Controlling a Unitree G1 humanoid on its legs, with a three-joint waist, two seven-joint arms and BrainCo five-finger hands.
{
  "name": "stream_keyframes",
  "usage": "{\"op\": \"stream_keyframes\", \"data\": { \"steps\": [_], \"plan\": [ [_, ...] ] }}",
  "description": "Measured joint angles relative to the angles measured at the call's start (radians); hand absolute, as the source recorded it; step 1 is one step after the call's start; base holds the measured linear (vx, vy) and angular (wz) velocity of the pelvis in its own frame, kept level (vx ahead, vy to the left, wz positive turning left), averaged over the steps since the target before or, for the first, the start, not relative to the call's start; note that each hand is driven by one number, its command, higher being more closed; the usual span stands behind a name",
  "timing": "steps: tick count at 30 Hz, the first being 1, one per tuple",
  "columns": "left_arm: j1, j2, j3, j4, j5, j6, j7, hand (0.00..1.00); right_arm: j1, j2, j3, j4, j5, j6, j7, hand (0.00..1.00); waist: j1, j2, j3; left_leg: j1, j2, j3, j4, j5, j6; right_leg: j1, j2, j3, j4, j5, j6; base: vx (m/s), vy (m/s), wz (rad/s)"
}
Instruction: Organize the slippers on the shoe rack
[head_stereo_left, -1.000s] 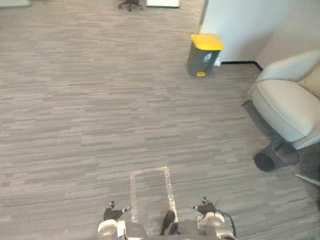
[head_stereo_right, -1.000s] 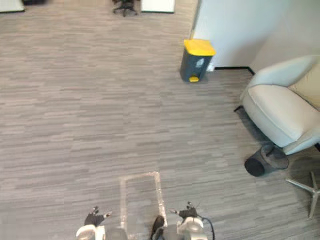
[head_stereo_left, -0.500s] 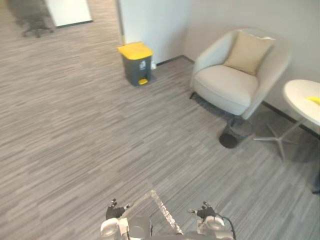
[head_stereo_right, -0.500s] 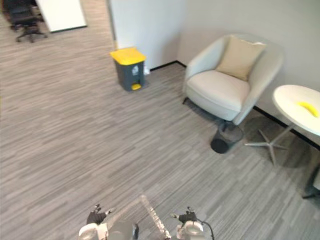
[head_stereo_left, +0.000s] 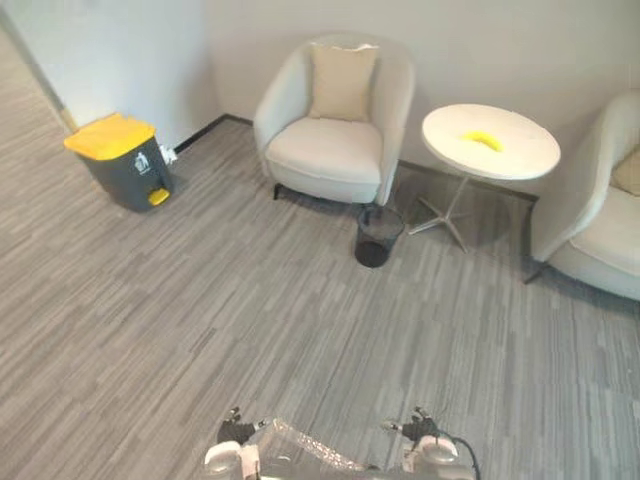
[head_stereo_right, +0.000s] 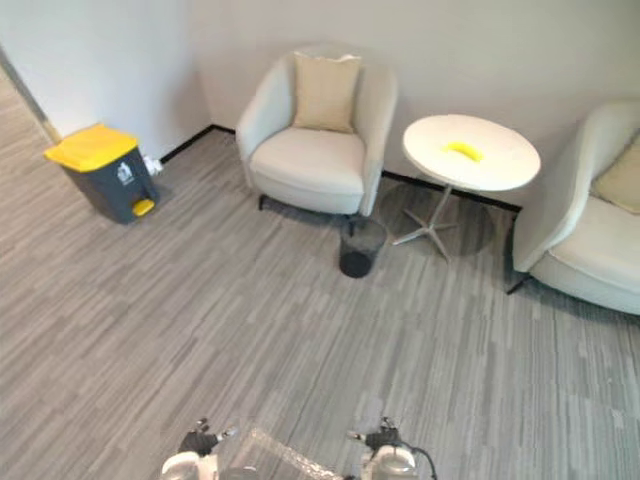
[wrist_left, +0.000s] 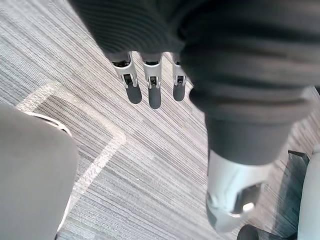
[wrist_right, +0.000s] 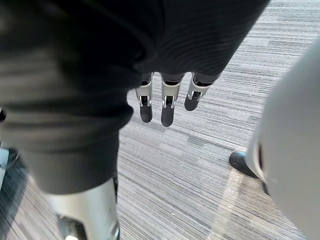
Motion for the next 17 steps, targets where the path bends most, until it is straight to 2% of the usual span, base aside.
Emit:
{"op": "stream_keyframes", "data": {
  "steps": [1, 2, 3, 4, 5, 7, 8, 9, 10, 12, 15, 17],
  "plan": [
    [0.002, -0.001, 0.0, -0.01, 0.0, 0.0, 0.0, 0.0, 0.0, 0.0, 0.001, -0.001, 0.0, 0.0, 0.0, 0.0, 0.003, 0.002, 0.0, -0.025, 0.01, 0.0, 0.06, 0.0, 0.0, 0.002, 0.004, 0.007, -0.003, -0.001, -0.002, 0.06, -0.05, -0.31],
    [0.003, -0.006, 0.002, -0.023, 0.0, 0.0, 0.0, 0.0, 0.0, -0.001, 0.001, -0.002, 0.0, 0.001, -0.001, 0.0, 0.012, 0.014, 0.007, -0.081, 0.033, -0.002, 0.188, 0.003, -0.002, 0.006, 0.017, 0.029, 0.0, -0.008, -0.012, 0.07, 0.038, -0.6],
    [0.004, -0.014, 0.021, -0.029, -0.002, 0.0, 0.0, 0.0, -0.003, -0.002, 0.002, -0.004, 0.001, 0.002, -0.003, 0.0, 0.019, 0.018, 0.015, -0.132, 0.045, -0.05, 0.283, -0.027, 0.008, 0.006, 0.023, 0.062, 0.01, -0.015, -0.022, 0.07, 0.064, -0.69],
    [0.004, -0.015, 0.025, -0.031, -0.002, 0.0, 0.001, 0.0, -0.006, -0.004, 0.002, -0.004, 0.002, 0.004, -0.005, 0.0, 0.019, 0.021, 0.017, -0.139, 0.037, -0.073, 0.279, -0.049, 0.004, 0.005, 0.024, 0.075, 0.016, -0.017, -0.025, 0.06, 0.108, -0.88],
    [0.003, -0.018, 0.026, -0.032, -0.002, 0.001, 0.002, 0.0, -0.007, -0.004, 0.001, -0.005, 0.002, 0.004, -0.008, 0.0, 0.019, 0.024, 0.018, -0.155, 0.022, -0.117, 0.237, -0.078, -0.011, 0.001, 0.022, 0.107, 0.028, -0.02, -0.022, 0.06, 0.116, -0.93],
    [0.005, -0.019, 0.022, -0.039, -0.002, 0.001, 0.004, 0.0, -0.01, -0.002, 0.002, -0.019, 0.003, 0.004, -0.01, 0.0, 0.019, 0.024, 0.021, -0.156, -0.004, -0.197, 0.107, -0.071, -0.019, -0.004, 0.018, 0.149, 0.051, -0.034, -0.004, 0.03, 0.162, -0.76],
    [0.009, -0.021, 0.012, -0.039, -0.003, 0.002, 0.004, 0.0, -0.002, -0.005, 0.001, -0.022, 0.003, 0.002, -0.01, 0.0, 0.018, 0.037, 0.012, -0.151, -0.015, -0.267, 0.011, -0.024, -0.062, -0.02, 0.029, 0.167, 0.074, -0.052, 0.013, 0.0, 0.171, -0.4],
    [0.014, -0.01, -0.001, -0.04, -0.009, 0.0, 0.006, 0.0, -0.003, 0.002, 0.001, -0.021, 0.005, 0.006, -0.01, 0.0, 0.017, 0.021, 0.004, -0.133, -0.037, -0.26, -0.017, -0.023, -0.054, -0.021, 0.018, 0.197, 0.074, -0.058, 0.021, 0.05, 0.166, -0.33],
    [0.013, 0.003, -0.005, -0.039, -0.012, 0.001, 0.005, 0.0, 0.008, 0.015, 0.001, -0.02, 0.004, 0.005, -0.01, 0.0, 0.012, -0.016, -0.01, -0.121, -0.051, -0.242, -0.055, -0.01, -0.041, -0.023, -0.006, 0.204, 0.06, -0.053, 0.033, 0.14, 0.107, -0.21],
    [0.014, 0.009, 0.0, -0.039, -0.013, 0.001, 0.012, 0.0, 0.022, 0.023, 0.001, -0.02, 0.005, 0.012, -0.01, 0.0, 0.02, -0.035, -0.025, -0.114, -0.067, -0.221, -0.068, -0.003, -0.037, -0.03, -0.023, 0.216, 0.059, -0.05, 0.04, 0.19, 0.122, -0.2],
    [0.011, 0.01, -0.001, -0.021, -0.011, 0.002, 0.023, 0.0, 0.023, 0.026, -0.002, -0.021, 0.007, 0.013, -0.01, 0.0, 0.015, -0.039, -0.03, -0.075, -0.097, -0.203, -0.112, 0.005, -0.024, -0.009, -0.05, 0.226, 0.026, -0.044, 0.054, 0.13, 0.091, -0.13],
    [0.013, 0.004, -0.002, -0.012, -0.011, 0.002, 0.023, 0.0, 0.027, 0.027, -0.012, -0.021, 0.007, 0.013, -0.009, 0.0, 0.014, -0.031, -0.039, -0.052, -0.107, -0.196, -0.142, 0.009, -0.019, 0.004, -0.059, 0.231, 0.01, -0.044, 0.055, 0.08, 0.036, -0.06]
  ]
}}
